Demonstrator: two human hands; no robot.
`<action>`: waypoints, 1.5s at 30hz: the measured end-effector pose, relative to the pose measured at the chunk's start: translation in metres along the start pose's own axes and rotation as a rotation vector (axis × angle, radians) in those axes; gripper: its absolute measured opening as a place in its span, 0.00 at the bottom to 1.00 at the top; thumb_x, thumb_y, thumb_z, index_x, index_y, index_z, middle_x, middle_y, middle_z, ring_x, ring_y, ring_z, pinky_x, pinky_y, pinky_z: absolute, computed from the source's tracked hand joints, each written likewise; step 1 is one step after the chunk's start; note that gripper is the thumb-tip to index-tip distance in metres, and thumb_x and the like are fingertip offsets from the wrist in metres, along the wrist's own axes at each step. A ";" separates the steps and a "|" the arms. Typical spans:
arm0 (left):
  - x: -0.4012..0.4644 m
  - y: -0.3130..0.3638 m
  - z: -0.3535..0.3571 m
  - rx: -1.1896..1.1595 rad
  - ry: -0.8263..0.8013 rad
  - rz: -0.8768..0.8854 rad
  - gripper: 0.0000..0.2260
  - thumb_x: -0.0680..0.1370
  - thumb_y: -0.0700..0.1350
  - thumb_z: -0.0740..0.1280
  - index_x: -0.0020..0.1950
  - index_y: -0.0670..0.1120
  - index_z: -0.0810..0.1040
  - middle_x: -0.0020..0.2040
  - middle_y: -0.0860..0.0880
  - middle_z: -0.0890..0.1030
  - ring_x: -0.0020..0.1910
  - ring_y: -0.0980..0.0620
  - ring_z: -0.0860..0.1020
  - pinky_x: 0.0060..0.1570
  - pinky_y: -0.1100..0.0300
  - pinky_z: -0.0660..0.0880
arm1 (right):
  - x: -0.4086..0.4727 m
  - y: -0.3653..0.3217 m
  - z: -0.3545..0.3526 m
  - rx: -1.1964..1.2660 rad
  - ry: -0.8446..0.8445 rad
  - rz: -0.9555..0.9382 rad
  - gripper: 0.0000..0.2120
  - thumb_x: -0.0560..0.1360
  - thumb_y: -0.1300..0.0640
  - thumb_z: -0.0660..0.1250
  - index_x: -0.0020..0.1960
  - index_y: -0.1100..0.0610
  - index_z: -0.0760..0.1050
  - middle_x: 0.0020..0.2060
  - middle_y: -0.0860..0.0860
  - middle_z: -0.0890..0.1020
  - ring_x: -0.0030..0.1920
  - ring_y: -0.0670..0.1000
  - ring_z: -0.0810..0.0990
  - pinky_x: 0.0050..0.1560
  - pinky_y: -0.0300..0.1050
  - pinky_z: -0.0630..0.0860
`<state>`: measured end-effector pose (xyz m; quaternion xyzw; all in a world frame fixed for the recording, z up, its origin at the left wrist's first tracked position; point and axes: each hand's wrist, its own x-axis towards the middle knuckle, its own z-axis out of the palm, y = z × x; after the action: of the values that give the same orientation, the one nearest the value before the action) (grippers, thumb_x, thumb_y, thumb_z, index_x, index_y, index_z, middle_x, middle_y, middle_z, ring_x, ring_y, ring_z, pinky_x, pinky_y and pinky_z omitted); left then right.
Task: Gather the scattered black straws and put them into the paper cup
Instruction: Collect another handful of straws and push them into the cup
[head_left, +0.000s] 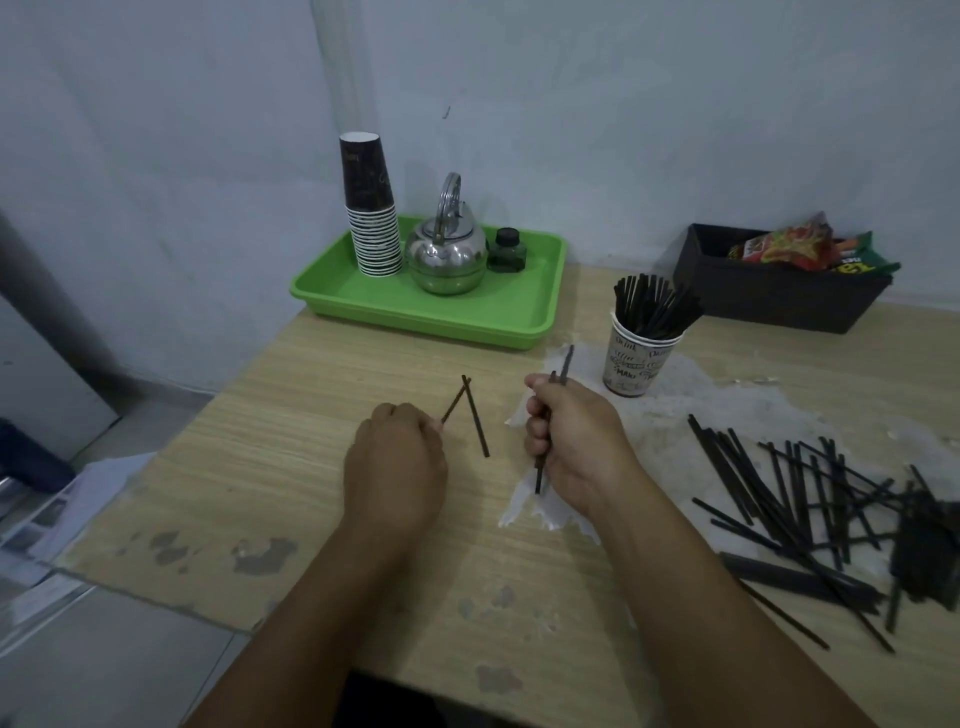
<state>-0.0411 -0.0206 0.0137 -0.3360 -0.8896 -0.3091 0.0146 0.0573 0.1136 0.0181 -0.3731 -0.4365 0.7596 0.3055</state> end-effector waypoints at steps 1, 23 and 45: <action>-0.001 0.003 0.000 -0.086 -0.013 0.008 0.08 0.80 0.46 0.61 0.49 0.45 0.78 0.50 0.44 0.78 0.51 0.44 0.76 0.50 0.53 0.70 | -0.001 0.001 0.001 -0.023 -0.046 -0.020 0.03 0.78 0.60 0.66 0.48 0.59 0.77 0.28 0.48 0.73 0.24 0.44 0.65 0.22 0.38 0.63; 0.020 0.030 0.020 0.304 0.014 0.088 0.08 0.73 0.44 0.64 0.41 0.44 0.82 0.46 0.47 0.79 0.48 0.44 0.74 0.44 0.53 0.71 | 0.004 -0.003 -0.017 -0.001 0.103 -0.052 0.03 0.78 0.59 0.62 0.46 0.55 0.74 0.29 0.49 0.81 0.24 0.44 0.69 0.21 0.38 0.64; -0.002 0.065 0.027 -0.324 -0.032 0.353 0.04 0.78 0.41 0.64 0.49 0.43 0.78 0.52 0.45 0.75 0.51 0.46 0.75 0.54 0.49 0.72 | -0.010 -0.010 -0.011 -0.120 0.089 -0.361 0.08 0.82 0.52 0.61 0.47 0.49 0.77 0.37 0.43 0.83 0.37 0.42 0.76 0.39 0.40 0.71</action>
<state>0.0050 0.0314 0.0266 -0.4890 -0.7560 -0.4352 0.0003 0.0734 0.1148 0.0263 -0.3396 -0.5269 0.6479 0.4327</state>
